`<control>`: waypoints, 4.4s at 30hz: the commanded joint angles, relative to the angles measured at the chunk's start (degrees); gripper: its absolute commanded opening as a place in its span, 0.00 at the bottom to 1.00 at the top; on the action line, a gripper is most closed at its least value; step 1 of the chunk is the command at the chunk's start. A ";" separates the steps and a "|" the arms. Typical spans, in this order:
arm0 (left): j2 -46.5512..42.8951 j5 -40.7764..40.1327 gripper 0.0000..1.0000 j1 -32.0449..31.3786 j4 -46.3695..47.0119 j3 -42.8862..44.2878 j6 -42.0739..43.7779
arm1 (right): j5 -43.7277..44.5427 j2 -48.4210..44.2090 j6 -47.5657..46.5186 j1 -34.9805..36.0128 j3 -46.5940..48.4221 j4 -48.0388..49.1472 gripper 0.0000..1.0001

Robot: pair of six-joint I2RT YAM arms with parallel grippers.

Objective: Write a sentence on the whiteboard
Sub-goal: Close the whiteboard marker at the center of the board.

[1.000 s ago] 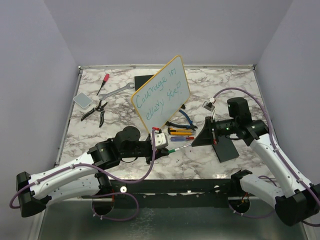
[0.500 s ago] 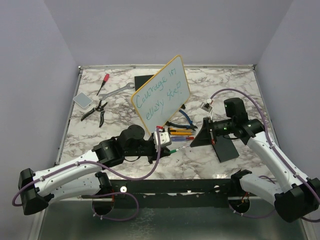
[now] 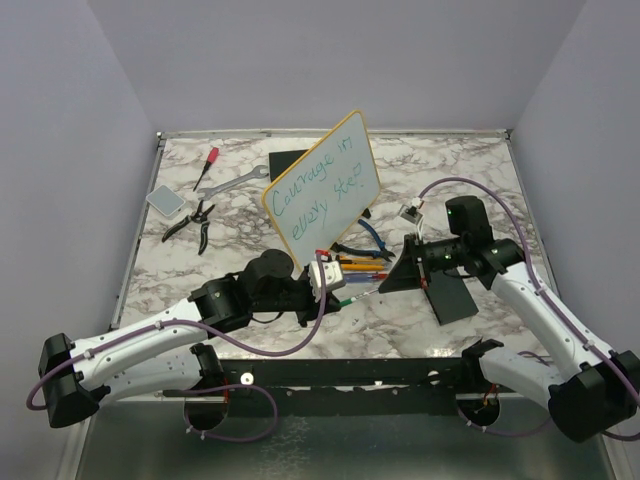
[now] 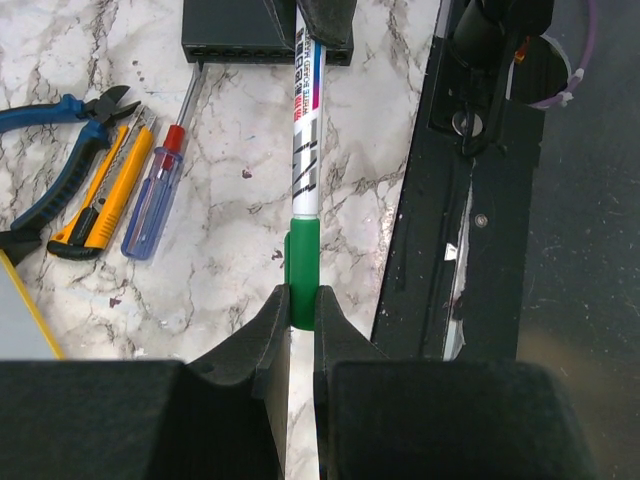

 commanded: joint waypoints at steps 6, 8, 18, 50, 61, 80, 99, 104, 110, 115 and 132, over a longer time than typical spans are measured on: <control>-0.12 -2.57 0.00 -0.18 14.54 0.61 -1.44 | -3.12 0.97 2.83 2.67 -2.95 3.66 0.01; -0.03 -2.68 0.00 -0.20 14.56 0.61 -1.41 | -2.90 1.24 3.00 3.04 -3.19 3.88 0.01; 0.77 -2.85 0.00 -0.08 14.54 0.96 -0.21 | -2.58 2.71 3.85 5.22 -4.13 5.68 0.01; -0.46 -4.65 0.00 0.43 16.41 -0.07 0.17 | 0.35 6.34 13.18 14.44 -9.28 19.60 0.01; -0.63 -4.75 0.03 0.42 9.29 0.73 1.81 | 23.59 -0.55 9.10 14.44 -1.42 8.06 0.01; -5.55 -19.14 0.60 0.48 4.41 1.45 -4.52 | 46.27 -10.46 11.35 14.46 -1.52 9.69 0.01; -12.45 -24.56 0.88 5.63 29.78 -3.64 -42.47 | 36.22 -28.65 27.14 14.47 -20.95 56.66 0.01; -11.62 -21.83 0.89 7.07 32.52 -4.75 -46.32 | 34.53 -27.83 28.87 14.49 -21.74 62.39 0.01; -10.05 -16.54 0.76 9.37 37.56 -5.76 -50.09 | 33.39 -26.44 29.57 14.49 -21.48 65.21 0.01; -9.58 -13.22 0.62 10.46 39.55 -6.11 -51.43 | 33.96 -25.88 29.84 14.49 -21.81 66.68 0.01; -8.04 -10.00 0.41 11.23 41.99 -6.69 -53.86 | 35.64 -25.06 29.44 14.45 -22.08 65.87 0.01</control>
